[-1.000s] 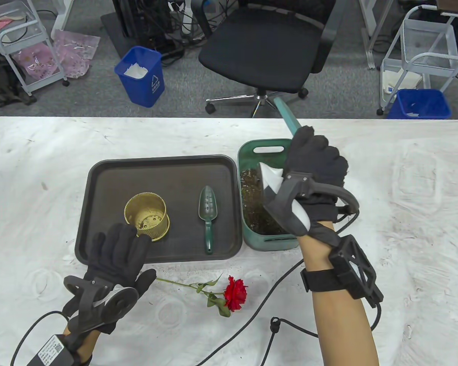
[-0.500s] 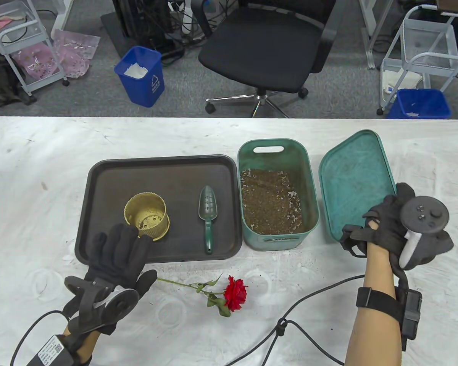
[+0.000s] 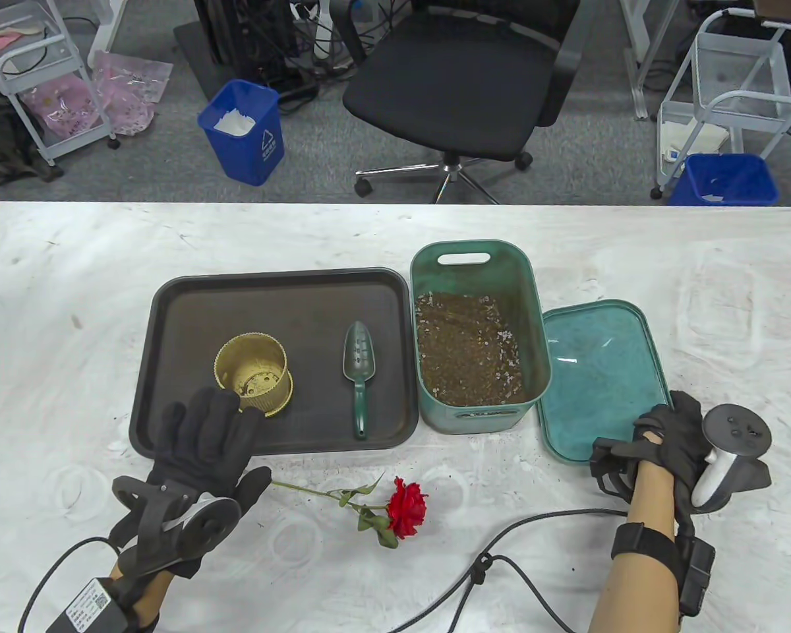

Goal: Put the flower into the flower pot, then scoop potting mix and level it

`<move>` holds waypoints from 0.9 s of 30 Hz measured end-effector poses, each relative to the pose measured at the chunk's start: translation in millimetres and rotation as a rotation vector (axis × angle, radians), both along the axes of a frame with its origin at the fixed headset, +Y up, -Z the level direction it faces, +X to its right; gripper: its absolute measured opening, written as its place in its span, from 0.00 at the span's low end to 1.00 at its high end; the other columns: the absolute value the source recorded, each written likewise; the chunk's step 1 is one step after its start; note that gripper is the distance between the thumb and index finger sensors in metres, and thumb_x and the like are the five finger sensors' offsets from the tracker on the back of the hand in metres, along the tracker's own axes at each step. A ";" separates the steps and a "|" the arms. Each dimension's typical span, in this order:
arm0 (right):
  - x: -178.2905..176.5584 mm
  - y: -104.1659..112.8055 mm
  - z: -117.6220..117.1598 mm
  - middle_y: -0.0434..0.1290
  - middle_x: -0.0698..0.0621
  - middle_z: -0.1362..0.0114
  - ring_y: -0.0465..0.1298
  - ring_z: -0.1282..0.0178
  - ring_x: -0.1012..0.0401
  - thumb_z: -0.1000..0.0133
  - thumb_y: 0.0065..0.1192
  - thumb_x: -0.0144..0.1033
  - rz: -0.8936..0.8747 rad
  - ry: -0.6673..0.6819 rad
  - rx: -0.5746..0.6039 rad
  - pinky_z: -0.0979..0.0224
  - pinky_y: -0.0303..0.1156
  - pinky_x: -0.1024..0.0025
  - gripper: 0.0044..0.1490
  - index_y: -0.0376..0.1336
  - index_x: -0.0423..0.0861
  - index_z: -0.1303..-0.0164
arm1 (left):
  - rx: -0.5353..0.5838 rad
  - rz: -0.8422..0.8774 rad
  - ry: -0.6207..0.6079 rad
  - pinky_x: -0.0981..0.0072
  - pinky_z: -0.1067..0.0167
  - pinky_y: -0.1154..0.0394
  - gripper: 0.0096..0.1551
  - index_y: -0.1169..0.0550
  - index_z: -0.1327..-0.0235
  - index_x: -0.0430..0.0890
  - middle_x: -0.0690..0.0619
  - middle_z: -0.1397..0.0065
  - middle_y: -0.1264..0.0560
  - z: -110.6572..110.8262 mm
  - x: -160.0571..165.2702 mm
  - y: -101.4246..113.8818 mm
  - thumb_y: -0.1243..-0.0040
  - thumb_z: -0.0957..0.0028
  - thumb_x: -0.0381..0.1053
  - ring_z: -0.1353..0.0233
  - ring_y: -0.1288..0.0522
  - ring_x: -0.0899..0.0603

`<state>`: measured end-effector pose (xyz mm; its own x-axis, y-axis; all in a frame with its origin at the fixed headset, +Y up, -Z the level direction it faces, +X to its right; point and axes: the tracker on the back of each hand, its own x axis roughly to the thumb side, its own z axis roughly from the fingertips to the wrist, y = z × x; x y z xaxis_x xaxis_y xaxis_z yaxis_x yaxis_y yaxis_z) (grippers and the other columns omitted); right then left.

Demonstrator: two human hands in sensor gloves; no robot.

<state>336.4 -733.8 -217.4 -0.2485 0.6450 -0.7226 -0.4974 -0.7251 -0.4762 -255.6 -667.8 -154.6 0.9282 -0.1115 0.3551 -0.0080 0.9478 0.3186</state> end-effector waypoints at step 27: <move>-50.4 96.4 -16.6 0.71 0.37 0.26 0.76 0.34 0.36 0.50 0.60 0.44 0.496 0.258 0.115 0.39 0.76 0.37 0.35 0.63 0.47 0.31 | -0.021 0.007 0.005 0.31 0.23 0.46 0.49 0.38 0.23 0.56 0.47 0.17 0.51 -2.2 -0.7 -0.1 0.44 0.59 0.72 0.15 0.45 0.32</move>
<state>286.0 -637.4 -234.0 -0.7009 0.4769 -0.5304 -0.2214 -0.8524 -0.4737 -256.3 -667.9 -156.8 0.9309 -0.0972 0.3521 -0.0134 0.9542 0.2989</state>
